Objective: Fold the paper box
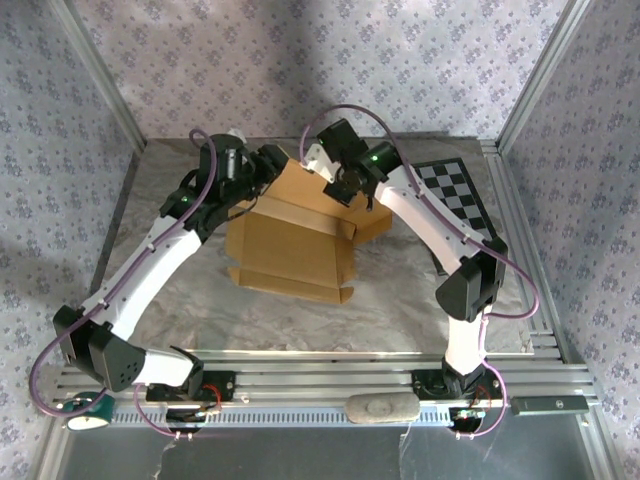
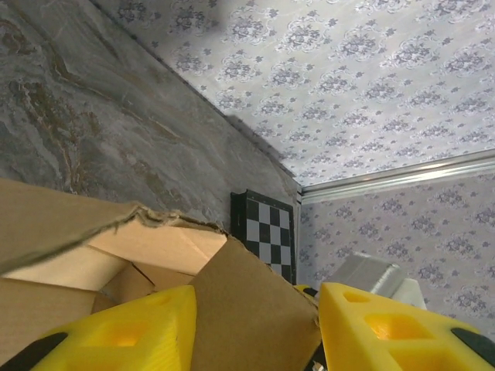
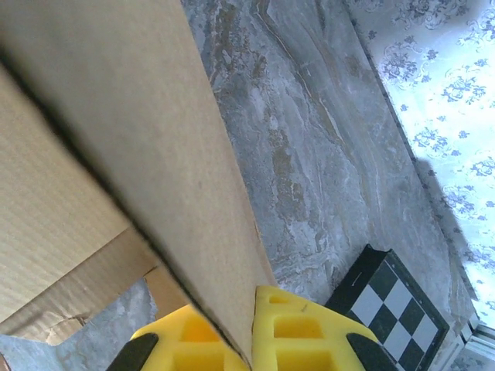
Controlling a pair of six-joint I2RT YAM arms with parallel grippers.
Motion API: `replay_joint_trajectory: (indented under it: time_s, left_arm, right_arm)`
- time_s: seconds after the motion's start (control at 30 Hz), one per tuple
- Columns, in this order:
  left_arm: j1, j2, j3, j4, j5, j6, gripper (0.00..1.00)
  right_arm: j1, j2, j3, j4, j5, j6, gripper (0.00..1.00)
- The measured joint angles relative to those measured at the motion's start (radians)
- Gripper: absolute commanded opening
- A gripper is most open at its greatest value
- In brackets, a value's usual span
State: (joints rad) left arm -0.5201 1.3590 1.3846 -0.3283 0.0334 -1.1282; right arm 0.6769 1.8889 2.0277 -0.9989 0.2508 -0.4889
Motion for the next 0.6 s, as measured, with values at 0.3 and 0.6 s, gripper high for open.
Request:
replay_joint_trajectory:
  time_s: [0.3,0.6]
  left_arm:
    - [0.008,0.008,-0.009,0.042,0.004,-0.071,0.52]
    - [0.018,0.023,-0.011,0.048,0.011,-0.124,0.12]
  right_arm:
    - [0.052,-0.008,-0.037,0.055,0.042,0.011,0.0]
    - [0.103,-0.074,-0.204,0.235,0.203,0.018,0.0]
